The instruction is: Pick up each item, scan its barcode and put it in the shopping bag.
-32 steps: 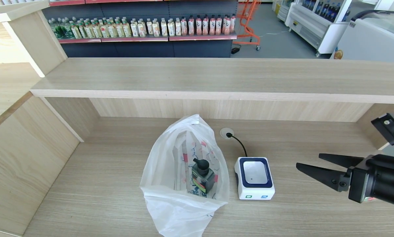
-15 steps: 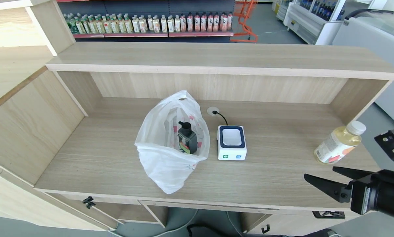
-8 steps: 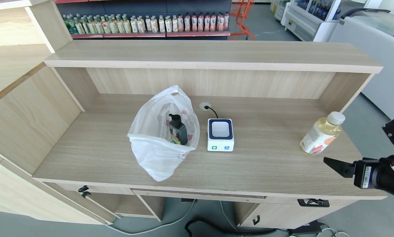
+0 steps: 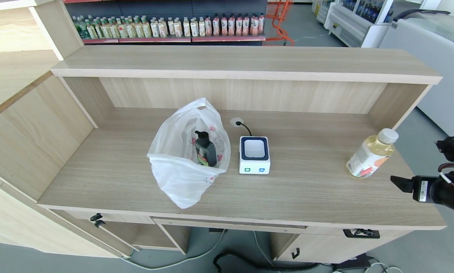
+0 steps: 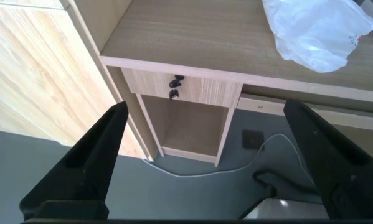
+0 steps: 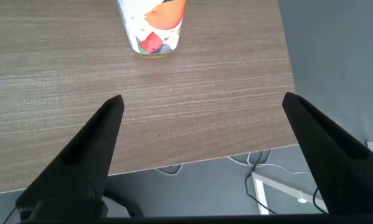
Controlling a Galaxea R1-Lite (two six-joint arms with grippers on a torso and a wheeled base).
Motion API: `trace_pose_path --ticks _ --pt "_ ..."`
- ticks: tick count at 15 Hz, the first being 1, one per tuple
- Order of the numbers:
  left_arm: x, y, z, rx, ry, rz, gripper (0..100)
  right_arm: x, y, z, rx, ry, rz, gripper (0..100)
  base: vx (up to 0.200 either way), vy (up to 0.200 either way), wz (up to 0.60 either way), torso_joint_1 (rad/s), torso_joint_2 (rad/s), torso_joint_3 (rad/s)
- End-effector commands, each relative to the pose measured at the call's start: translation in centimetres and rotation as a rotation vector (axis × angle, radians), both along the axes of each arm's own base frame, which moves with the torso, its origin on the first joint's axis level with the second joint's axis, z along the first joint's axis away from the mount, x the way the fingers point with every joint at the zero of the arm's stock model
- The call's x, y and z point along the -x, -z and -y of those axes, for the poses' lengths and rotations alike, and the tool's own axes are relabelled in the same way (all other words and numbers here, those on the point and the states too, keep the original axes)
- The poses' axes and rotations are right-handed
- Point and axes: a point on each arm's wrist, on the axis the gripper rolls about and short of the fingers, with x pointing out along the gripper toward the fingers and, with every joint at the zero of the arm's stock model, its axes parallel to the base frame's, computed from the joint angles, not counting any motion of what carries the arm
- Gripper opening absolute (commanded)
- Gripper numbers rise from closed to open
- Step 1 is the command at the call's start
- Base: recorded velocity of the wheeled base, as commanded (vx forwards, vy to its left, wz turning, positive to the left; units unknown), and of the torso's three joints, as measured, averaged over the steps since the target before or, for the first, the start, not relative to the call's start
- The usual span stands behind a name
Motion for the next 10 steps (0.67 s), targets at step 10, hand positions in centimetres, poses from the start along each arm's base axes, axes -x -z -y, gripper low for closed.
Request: trace_pose_path --ticks 10 --pt "0.0 0.0 0.0 0.000 -0.001 0.000 100 -9.9 3.8 0.4 0.011 -0.048 0.105 100 0.000 0.000 0.00 0.000 0.00 0.000"
